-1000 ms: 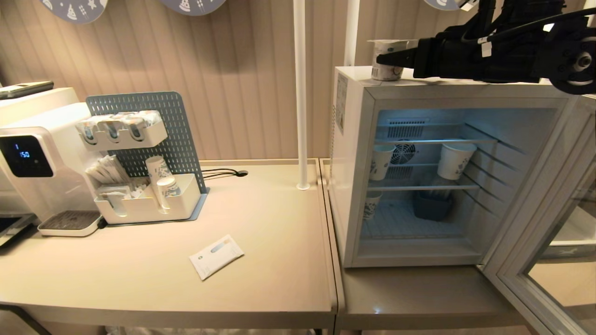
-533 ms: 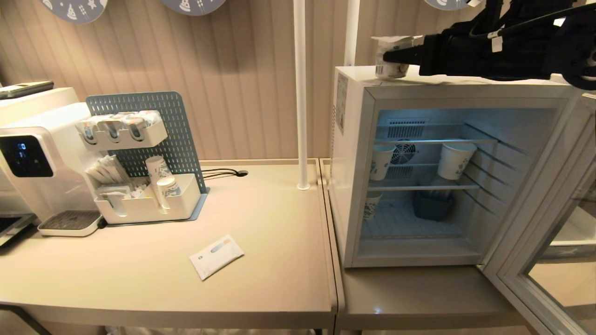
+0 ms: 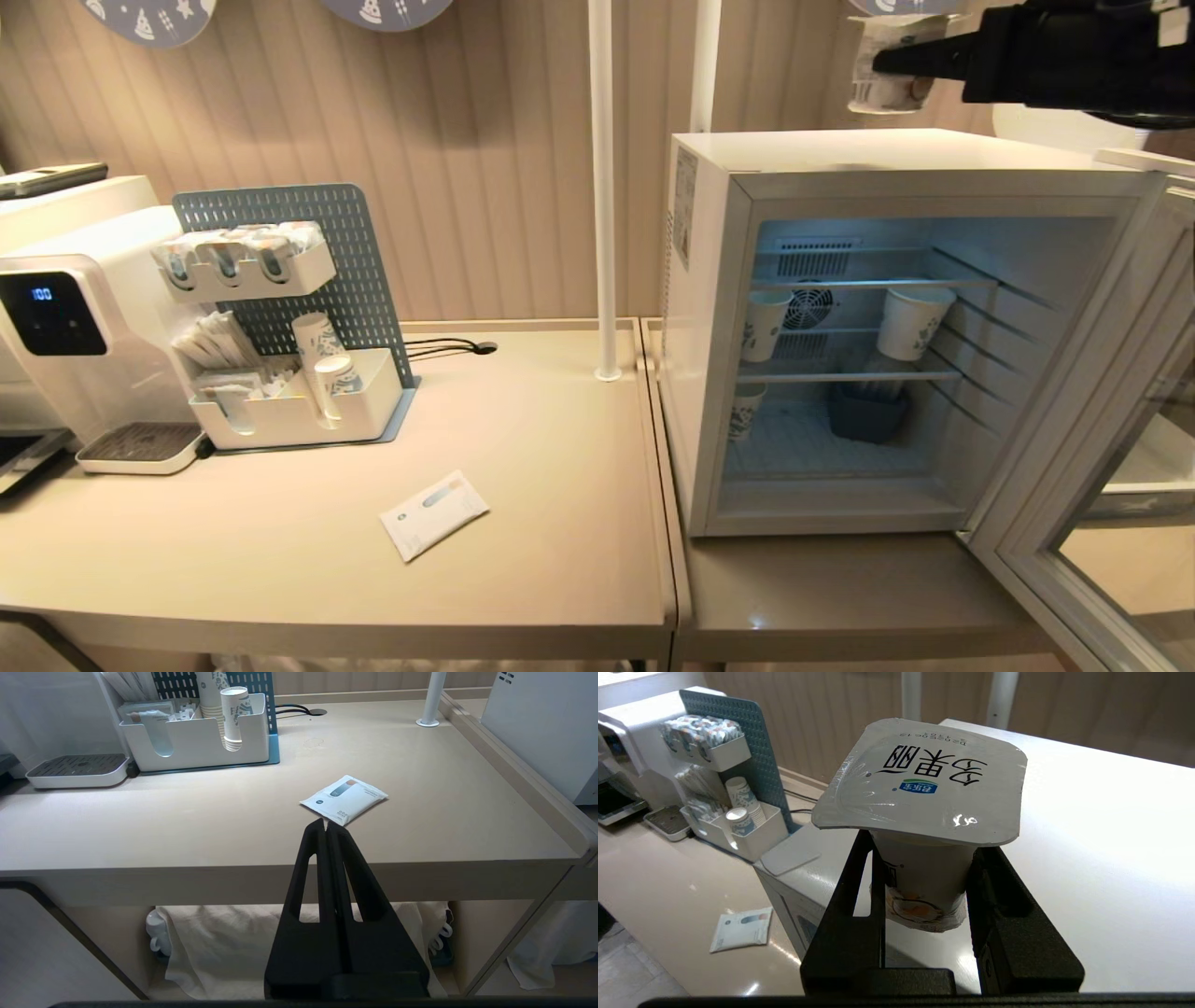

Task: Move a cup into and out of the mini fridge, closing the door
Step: Put the yoghurt in the freezer

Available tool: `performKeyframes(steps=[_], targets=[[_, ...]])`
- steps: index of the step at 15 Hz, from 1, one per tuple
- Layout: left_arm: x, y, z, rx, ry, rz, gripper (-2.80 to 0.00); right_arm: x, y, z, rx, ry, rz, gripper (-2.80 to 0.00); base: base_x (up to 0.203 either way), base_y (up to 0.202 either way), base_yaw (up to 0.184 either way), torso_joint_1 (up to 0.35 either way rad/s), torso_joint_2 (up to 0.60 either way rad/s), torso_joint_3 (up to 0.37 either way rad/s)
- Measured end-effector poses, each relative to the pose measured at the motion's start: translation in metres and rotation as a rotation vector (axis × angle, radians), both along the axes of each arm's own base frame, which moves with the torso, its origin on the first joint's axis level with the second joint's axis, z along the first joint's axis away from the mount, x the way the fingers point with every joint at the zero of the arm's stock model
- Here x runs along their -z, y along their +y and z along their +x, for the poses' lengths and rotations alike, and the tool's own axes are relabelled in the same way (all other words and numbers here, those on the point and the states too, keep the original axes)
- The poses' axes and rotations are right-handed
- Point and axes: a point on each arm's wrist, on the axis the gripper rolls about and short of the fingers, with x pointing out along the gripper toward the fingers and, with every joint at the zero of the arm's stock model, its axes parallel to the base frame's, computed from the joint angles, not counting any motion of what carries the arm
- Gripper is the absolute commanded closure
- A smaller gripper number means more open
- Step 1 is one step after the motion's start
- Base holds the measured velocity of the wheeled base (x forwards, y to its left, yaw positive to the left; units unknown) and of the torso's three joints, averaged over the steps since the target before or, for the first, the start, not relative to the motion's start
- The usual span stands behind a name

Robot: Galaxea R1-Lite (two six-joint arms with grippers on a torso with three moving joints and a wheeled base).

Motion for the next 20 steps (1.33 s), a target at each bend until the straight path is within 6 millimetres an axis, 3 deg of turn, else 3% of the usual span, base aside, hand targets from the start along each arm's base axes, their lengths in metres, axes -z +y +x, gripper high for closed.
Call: performKeyframes(steps=[4,10,15,20], targets=[[0.0,0.0,0.0,0.0,0.0,-0.003,0.0,-0.01,-0.027,-0.06,0.281,-0.033,-0.012,0.0,0.0,0.0,0.0,0.0,0.0,0.0],[0.0,0.0,0.0,0.0,0.0,-0.012,0.0,-0.019,-0.041,-0.194,0.698,-0.065,-0.053,0.0,0.0,0.0,0.0,0.0,0.0,0.0],[0.0,0.0,0.0,-0.001,-0.001,-0.012,0.0,0.007,-0.056,-0.265,0.978,-0.074,-0.067,0.0,0.0,0.0,0.0,0.0,0.0,0.0],[0.0,0.0,0.0,0.0,-0.004,-0.014,0.0,0.051,-0.069,-0.324,1.175,-0.101,-0.05,0.0,0.0,0.0,0.0,0.0,0.0,0.0]])
